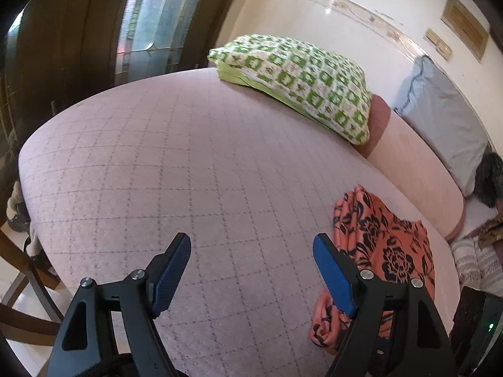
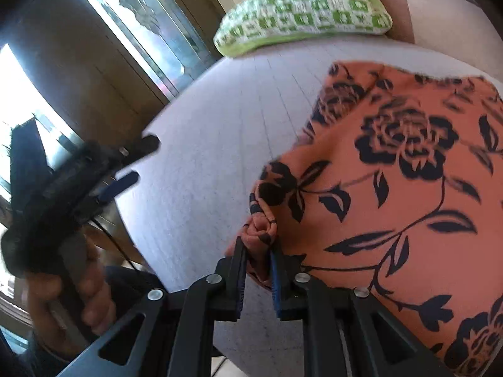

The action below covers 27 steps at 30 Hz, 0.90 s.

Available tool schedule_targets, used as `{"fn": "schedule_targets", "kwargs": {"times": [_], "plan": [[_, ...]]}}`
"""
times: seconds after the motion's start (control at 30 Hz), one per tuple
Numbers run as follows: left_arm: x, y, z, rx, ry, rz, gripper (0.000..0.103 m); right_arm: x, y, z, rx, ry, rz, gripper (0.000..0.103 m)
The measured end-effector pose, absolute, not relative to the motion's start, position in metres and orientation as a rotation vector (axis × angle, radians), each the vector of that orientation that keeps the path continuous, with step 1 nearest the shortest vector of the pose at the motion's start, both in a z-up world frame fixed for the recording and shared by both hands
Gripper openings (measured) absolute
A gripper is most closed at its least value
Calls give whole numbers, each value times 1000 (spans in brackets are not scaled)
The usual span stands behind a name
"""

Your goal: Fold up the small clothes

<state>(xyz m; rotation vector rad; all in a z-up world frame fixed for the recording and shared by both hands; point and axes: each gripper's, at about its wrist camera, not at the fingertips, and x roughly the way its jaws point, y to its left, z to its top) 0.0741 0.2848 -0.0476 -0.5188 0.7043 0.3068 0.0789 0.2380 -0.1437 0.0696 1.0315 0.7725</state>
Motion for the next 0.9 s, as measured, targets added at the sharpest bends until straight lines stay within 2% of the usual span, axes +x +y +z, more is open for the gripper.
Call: {"fn": "schedule_targets", "kwargs": {"times": [0.1,0.17,0.4,0.43,0.53,0.67,0.7,0.8,0.83,0.9], "plan": [[75,279,-47,-490,709,293,80,68,239,-149,59,976,777,23],[76,277,-48,-487,721,276,80,64,229,-145,119,988,820,30],[87,250,-52,-501,830,73,80,52,160,-130,317,990,817,31],[88,243,-50,-506,836,35,80,50,139,-127,384,976,802,36],[95,227,-51,-524,882,-36,80,43,91,-127,536,969,741,65],[106,212,-63,-562,971,-106,80,36,32,-142,804,985,697,66],[107,210,-65,-570,983,-104,76,34,25,-144,831,983,694,66],[113,207,-71,-607,1023,-119,48,32,9,-156,924,999,690,66],[116,207,-75,-622,1042,-118,44,32,6,-160,940,1008,680,66],[123,209,-84,-647,1074,-115,44,32,5,-163,945,1013,682,66]]}}
